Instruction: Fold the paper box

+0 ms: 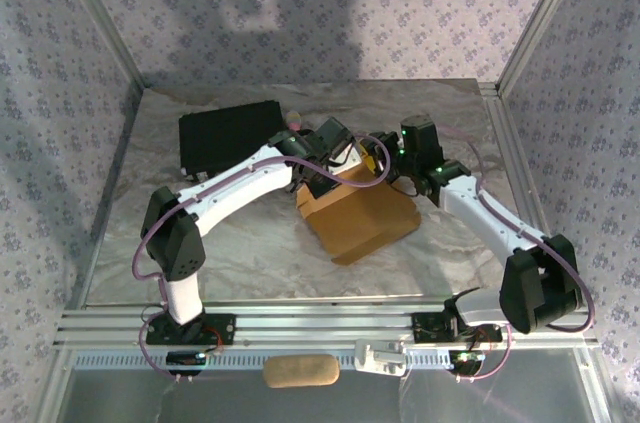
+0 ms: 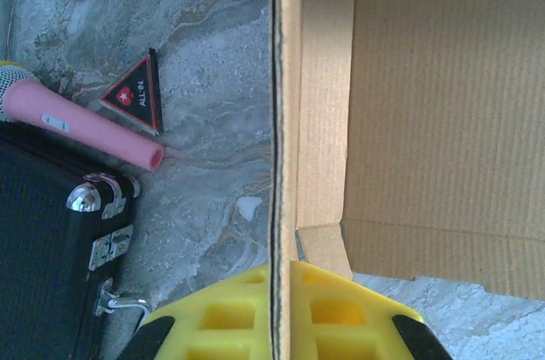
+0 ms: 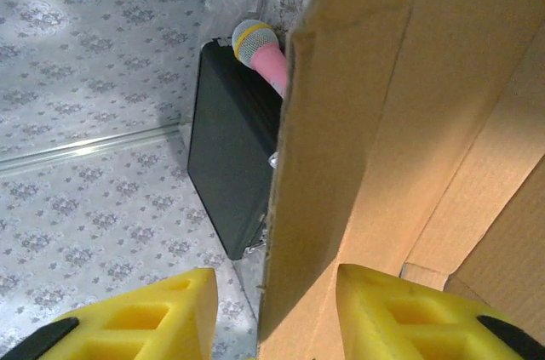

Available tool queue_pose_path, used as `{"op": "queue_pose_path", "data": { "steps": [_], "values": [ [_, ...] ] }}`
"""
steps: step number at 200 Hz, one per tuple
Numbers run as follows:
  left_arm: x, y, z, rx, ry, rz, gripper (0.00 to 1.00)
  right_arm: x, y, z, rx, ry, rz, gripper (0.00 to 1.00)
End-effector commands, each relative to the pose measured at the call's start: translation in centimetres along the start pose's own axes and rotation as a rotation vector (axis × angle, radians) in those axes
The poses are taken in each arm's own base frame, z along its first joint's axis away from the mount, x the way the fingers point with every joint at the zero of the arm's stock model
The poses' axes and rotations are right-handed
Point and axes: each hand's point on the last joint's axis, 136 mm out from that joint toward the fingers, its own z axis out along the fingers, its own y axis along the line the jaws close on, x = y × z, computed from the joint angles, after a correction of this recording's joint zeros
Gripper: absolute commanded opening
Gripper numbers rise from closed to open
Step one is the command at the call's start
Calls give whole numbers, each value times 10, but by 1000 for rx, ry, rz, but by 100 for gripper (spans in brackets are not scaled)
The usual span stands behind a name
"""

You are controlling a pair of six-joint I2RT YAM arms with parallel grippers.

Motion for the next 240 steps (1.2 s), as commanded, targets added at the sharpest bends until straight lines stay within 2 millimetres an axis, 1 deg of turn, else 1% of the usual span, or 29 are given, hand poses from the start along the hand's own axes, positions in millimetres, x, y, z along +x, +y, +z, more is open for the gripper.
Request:
{"op": "queue_pose_path", "data": {
  "steps": [1, 31, 48, 60, 68, 83, 96, 106, 121, 129, 143, 160, 172, 191, 209, 225, 240],
  "values": [
    [-2, 0, 5, -3, -10, 15, 0, 6, -1, 6, -9, 21, 8, 38],
    [-3, -1, 6, -3, -13, 12, 0, 7, -8, 9, -4, 17, 18, 25],
    [-2, 0, 4, -4, -18, -3, 0, 6, -14, 9, 7, 5, 28, 11],
    [-4, 1, -1, -8, -43, -41, 8, 5, -17, 9, 11, -4, 34, 4],
    [-9, 4, -13, -14, -86, -89, 14, 4, -19, 10, 15, -6, 39, 0],
    [-16, 10, -38, -9, -192, -218, 24, 2, -23, 12, 21, -8, 43, 0],
    [-22, 15, -68, 15, -302, -355, 35, 0, -26, 14, 25, -11, 48, 0],
    [-20, 16, -89, 41, -363, -455, 45, -1, -29, 15, 28, -14, 53, 0],
    [-18, 16, -114, 104, -452, -597, 49, -2, -31, 16, 24, -23, 54, 0],
    [-11, 14, -119, 128, -473, -655, 52, -3, -32, 17, 20, -28, 50, 0],
    [2, 11, -120, 170, -475, -740, 52, -4, -34, 18, 9, -37, 43, 0],
    [16, 8, -106, 224, -435, -826, 48, -5, -36, 19, -10, -54, 24, 0],
    [21, 6, -96, 253, -409, -874, 46, -5, -40, 19, -18, -65, 21, 0],
    [20, 0, -85, 297, -386, -942, 45, -5, -45, 20, -19, -71, 22, 0],
    [13, -6, -75, 354, -373, -1033, 40, -4, -49, 21, -16, -69, 23, 0],
    [11, -13, -65, 375, -350, -1098, 40, -3, -51, 21, -13, -69, 26, 0],
    [13, -16, -56, 350, -330, -1144, 42, -2, -53, 21, -10, -68, 28, 0]
  ]
}}
